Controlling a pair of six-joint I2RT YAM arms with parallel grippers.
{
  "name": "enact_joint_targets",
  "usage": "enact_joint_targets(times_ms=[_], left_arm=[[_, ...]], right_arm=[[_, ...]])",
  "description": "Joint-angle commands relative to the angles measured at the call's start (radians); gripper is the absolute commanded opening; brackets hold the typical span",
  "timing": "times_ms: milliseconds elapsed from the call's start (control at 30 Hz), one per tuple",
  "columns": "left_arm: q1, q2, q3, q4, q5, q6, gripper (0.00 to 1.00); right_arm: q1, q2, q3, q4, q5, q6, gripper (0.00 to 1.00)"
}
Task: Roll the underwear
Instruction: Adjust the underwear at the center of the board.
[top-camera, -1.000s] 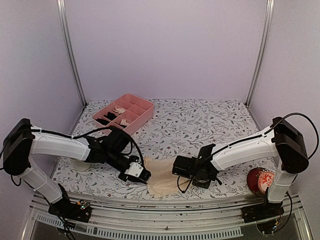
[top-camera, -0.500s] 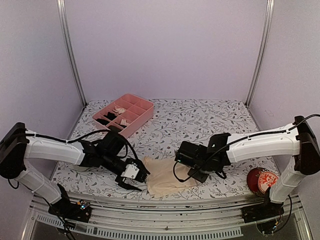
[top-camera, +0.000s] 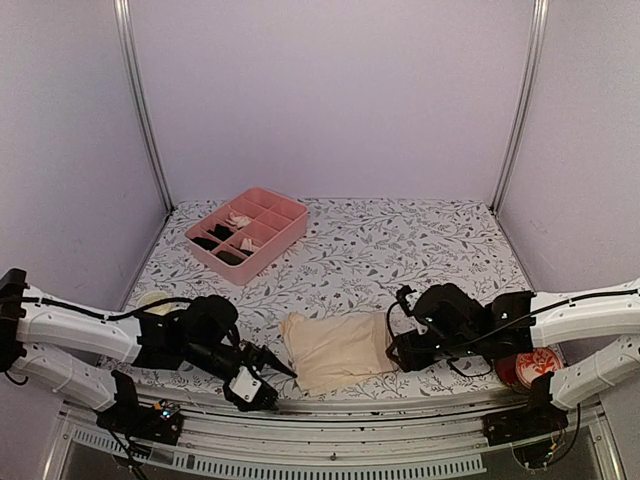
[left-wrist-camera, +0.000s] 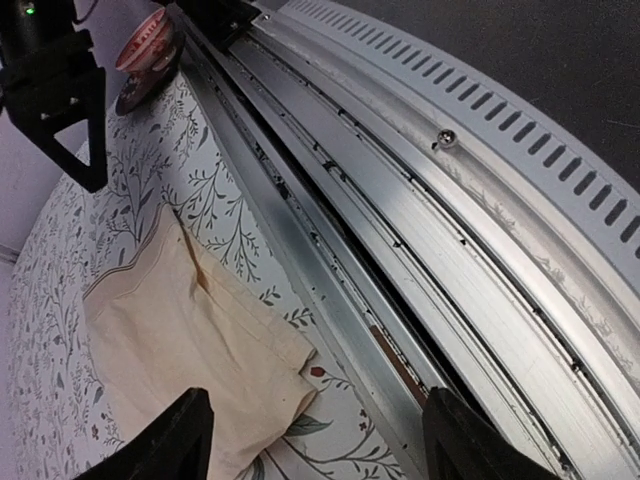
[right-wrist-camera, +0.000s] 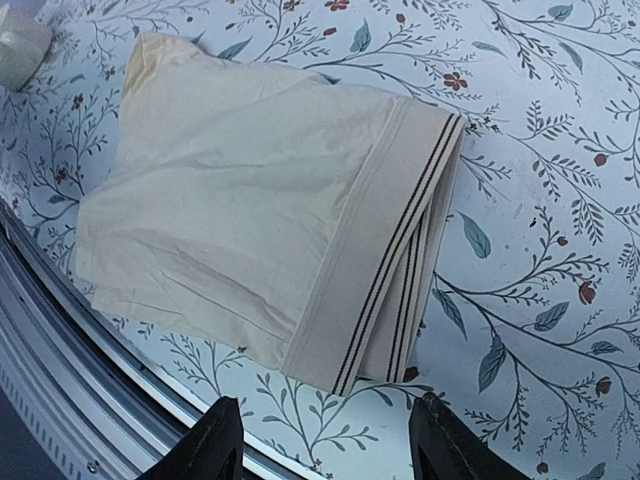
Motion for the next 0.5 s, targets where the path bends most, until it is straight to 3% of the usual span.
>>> enact_joint_targets(times_ms=[0, 233, 467], left_arm=[[-0.070, 0.040, 0.005, 0.032, -0.080, 0.022, 0.71], [-0.119, 0.210, 0.060, 0.143, -0.219, -0.076, 0.59], [-0.145, 0.276, 0.084, 0.216, -0.302, -0.119, 0.56]], right_arm=[[-0.024, -0.131, -0.093, 0.202, -0.055, 0.224, 0.59], [-0.052, -0.253, -0.294, 0.351, -0.035, 0.417, 0.60], [-0.054, -0.147, -0.277, 0.402, -0.067, 0.431, 0.57]])
